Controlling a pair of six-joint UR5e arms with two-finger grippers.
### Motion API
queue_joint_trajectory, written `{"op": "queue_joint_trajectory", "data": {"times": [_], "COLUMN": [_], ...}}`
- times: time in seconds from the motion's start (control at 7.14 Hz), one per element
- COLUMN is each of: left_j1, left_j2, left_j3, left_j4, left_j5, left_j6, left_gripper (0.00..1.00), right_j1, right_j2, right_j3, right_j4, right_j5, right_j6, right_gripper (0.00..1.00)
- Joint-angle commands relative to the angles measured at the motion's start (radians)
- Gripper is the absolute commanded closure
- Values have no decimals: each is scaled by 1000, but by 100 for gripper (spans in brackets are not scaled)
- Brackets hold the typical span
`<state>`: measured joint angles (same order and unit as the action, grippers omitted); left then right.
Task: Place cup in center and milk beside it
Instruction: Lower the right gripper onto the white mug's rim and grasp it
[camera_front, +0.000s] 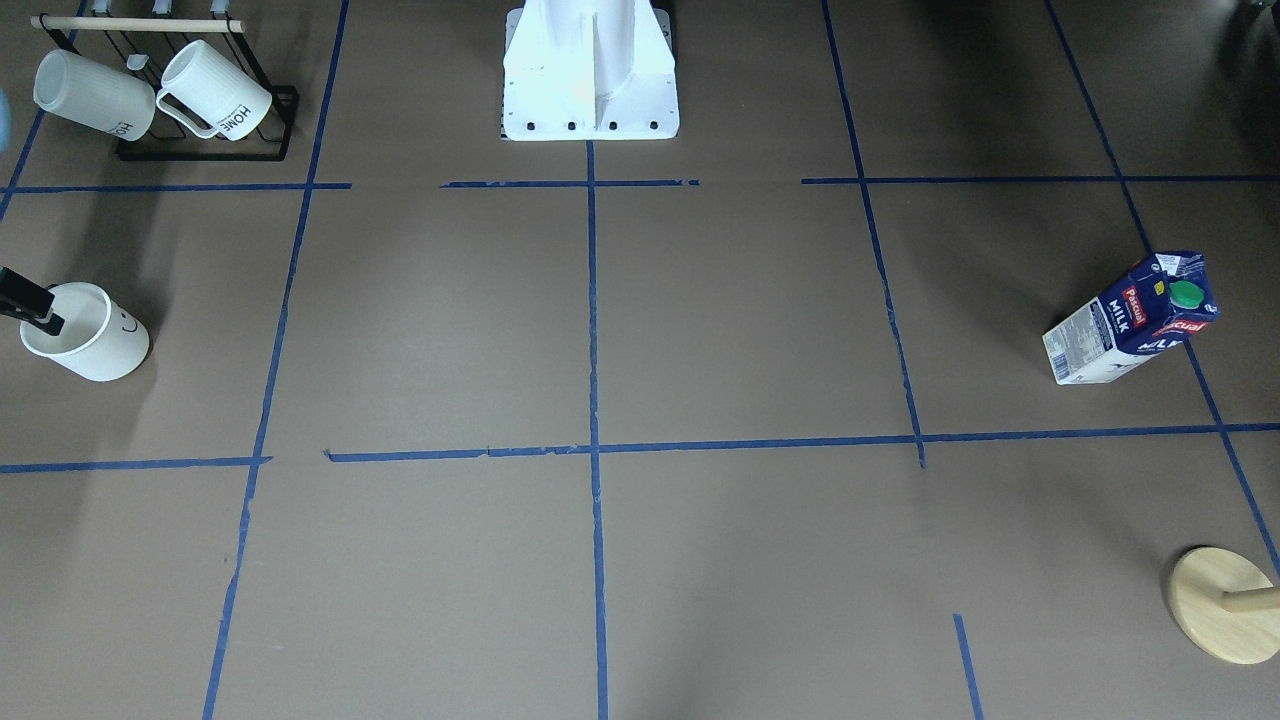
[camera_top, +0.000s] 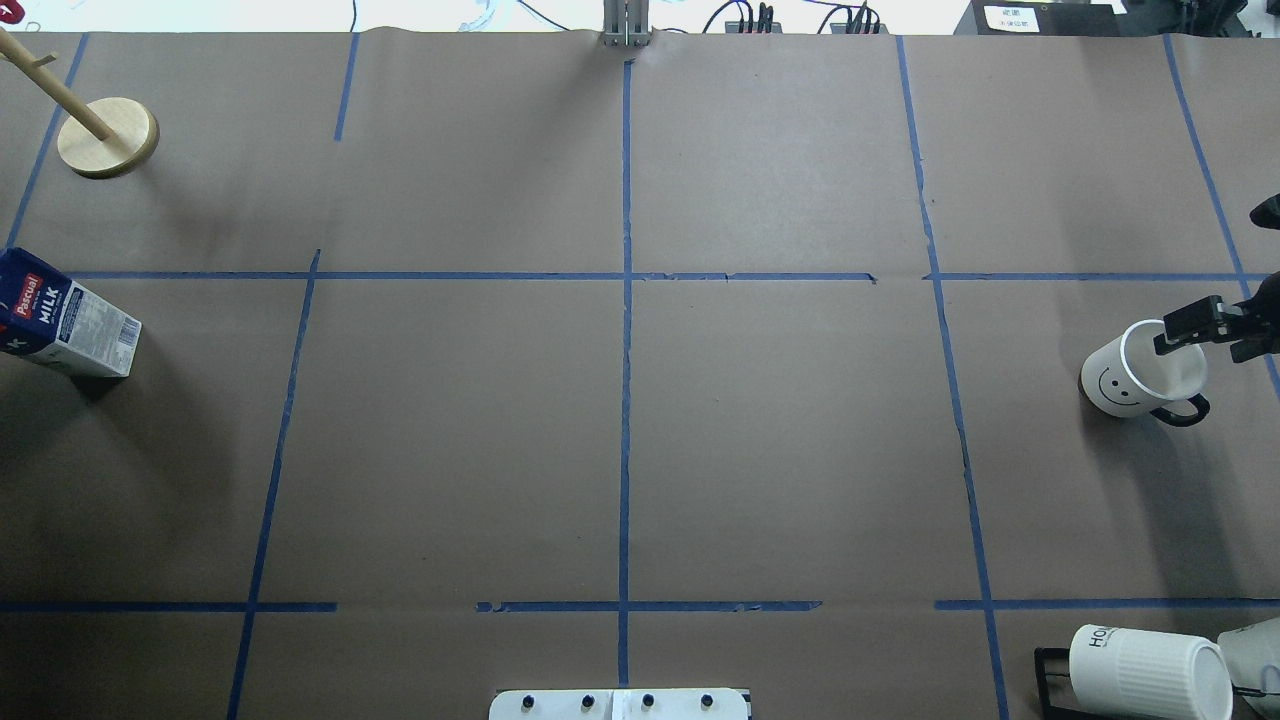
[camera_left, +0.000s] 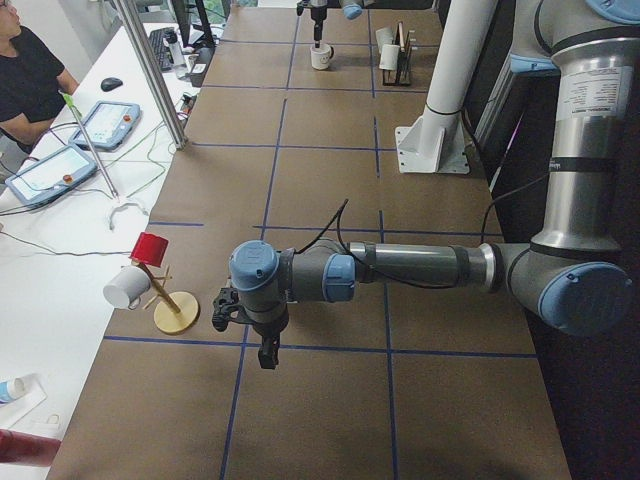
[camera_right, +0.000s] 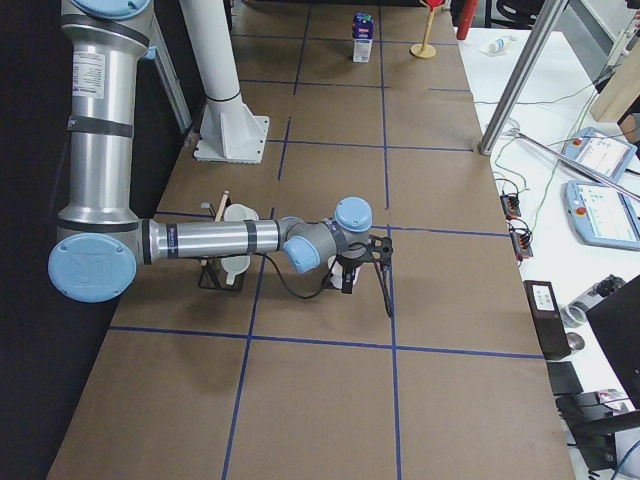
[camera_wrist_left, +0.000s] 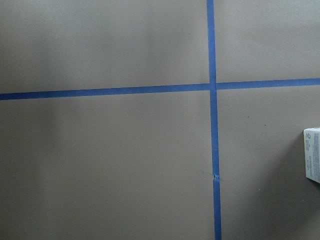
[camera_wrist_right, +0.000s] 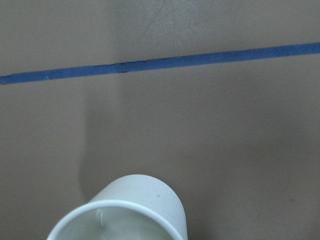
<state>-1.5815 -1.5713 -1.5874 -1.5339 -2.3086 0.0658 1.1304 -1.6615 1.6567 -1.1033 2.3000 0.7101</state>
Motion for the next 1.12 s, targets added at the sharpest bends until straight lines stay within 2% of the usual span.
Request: {"op": "queue_joint_trajectory", "data": {"times": [0.0,0.14,0.28,0.7,0.84,0.98], "left_j1": [0,0,0,0,0,0], "left_j2": [-3,-3,-3,-3,-3,-3], "left_j3": [0,1,1,0,0,0], "left_j4": [0,0,0,1,1,1], "left_j5": [0,0,0,-2,0,0], "left_j6": [0,0,0,0,-3,-3], "left_gripper": [0,0,0,0,0,0], "right_j1": [-17,-17,-15,-11,6,29], "right_j2": [2,3,8,0,0,14], "right_j3": [-12,-8,-9,35,93,171], "right_j4": [0,0,2,0,-18,-120], "right_j5": [1,1,1,16,18,45], "right_j6": [0,0,-3,-1,2,27], "right_gripper": [21,75,99,100,100,100]}}
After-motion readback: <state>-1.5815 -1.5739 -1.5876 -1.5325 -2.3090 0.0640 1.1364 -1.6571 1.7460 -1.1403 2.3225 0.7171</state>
